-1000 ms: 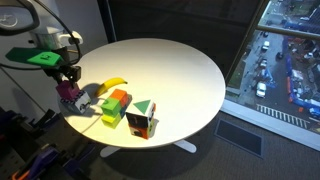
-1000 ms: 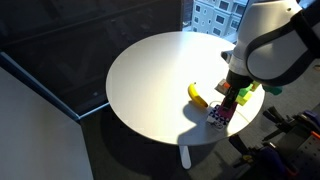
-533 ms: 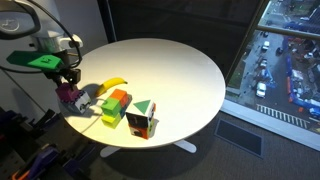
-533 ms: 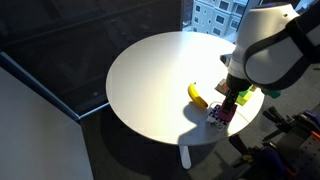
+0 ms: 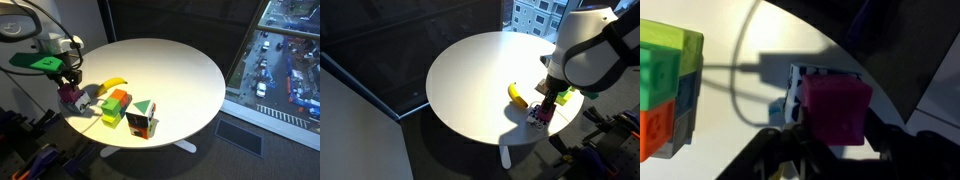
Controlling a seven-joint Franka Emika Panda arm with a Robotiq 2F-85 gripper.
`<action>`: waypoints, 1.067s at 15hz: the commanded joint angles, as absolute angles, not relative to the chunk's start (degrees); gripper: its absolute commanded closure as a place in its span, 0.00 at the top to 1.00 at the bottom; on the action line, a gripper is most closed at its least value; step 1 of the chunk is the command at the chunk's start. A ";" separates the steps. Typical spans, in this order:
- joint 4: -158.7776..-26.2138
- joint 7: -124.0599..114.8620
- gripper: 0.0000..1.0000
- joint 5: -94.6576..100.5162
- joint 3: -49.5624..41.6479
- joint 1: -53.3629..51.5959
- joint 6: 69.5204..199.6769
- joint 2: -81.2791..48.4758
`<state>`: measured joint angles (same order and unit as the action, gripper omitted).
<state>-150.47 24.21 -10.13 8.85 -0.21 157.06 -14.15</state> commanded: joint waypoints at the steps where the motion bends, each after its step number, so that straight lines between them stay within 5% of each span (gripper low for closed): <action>1: -150.19 24.20 0.80 -9.51 9.73 1.05 158.27 -14.84; 3: -150.13 24.15 0.82 -9.36 9.75 1.22 158.36 -15.17; 6: -150.14 24.08 1.00 -9.18 9.78 1.25 158.24 -15.31; 16: -150.98 25.31 1.00 -10.59 10.64 2.67 154.39 -10.79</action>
